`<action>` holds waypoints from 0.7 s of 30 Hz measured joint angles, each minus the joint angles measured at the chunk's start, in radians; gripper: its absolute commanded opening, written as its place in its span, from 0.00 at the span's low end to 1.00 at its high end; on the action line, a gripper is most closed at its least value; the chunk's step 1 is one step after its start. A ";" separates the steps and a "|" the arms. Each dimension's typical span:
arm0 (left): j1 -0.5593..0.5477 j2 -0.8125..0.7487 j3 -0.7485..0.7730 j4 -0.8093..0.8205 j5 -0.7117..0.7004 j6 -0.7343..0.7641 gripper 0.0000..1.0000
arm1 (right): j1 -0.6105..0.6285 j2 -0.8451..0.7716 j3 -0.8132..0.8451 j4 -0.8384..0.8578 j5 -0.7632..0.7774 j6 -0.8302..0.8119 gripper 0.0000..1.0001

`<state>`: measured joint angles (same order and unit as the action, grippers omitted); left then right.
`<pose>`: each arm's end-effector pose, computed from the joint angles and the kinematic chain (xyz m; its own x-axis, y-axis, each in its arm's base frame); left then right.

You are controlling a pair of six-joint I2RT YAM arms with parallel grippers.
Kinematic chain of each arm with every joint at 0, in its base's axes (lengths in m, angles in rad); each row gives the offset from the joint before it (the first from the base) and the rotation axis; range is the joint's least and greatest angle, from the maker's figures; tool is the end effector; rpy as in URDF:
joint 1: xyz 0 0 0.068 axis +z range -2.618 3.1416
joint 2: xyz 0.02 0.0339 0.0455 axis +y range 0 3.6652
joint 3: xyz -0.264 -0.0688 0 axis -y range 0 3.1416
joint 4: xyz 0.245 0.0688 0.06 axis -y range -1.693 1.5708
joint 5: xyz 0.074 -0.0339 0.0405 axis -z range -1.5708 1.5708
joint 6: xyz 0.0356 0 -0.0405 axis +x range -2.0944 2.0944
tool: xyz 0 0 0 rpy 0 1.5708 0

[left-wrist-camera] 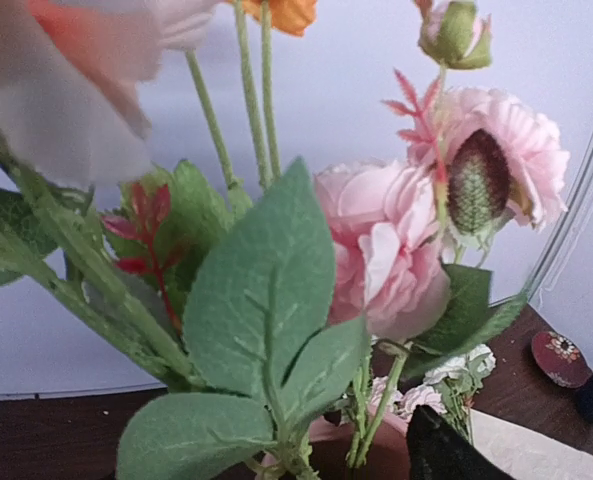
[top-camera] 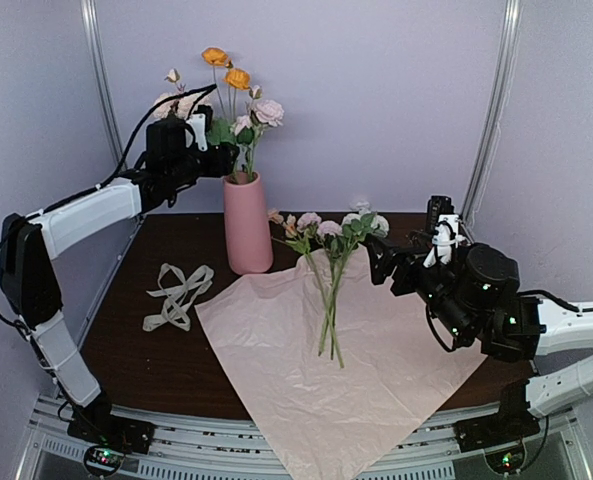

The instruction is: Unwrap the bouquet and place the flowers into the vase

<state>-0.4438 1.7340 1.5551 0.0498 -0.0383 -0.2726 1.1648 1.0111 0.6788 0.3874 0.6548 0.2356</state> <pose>0.3829 -0.1805 0.3753 -0.2183 -0.1941 -0.9564 0.3489 0.8997 -0.2622 0.1120 0.2056 0.3196 -0.0929 0.2527 -0.9631 -0.4801 0.8360 0.2657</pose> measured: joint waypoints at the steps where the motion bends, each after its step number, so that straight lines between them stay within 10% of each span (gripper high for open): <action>1: 0.000 -0.018 -0.011 0.001 -0.002 0.000 0.86 | 0.000 0.000 0.002 -0.003 0.000 -0.001 0.98; 4: 0.000 -0.085 -0.056 -0.002 -0.008 0.001 0.98 | 0.000 0.000 0.011 -0.011 0.000 -0.006 0.98; 21: 0.000 -0.686 -0.475 -0.079 -0.048 -0.050 0.98 | -0.026 0.126 0.220 -0.180 -0.026 0.009 0.96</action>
<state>-0.4438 1.0485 1.0805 -0.0296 -0.0864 -0.3225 1.1393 1.1366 0.8993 0.2073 0.6285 0.2443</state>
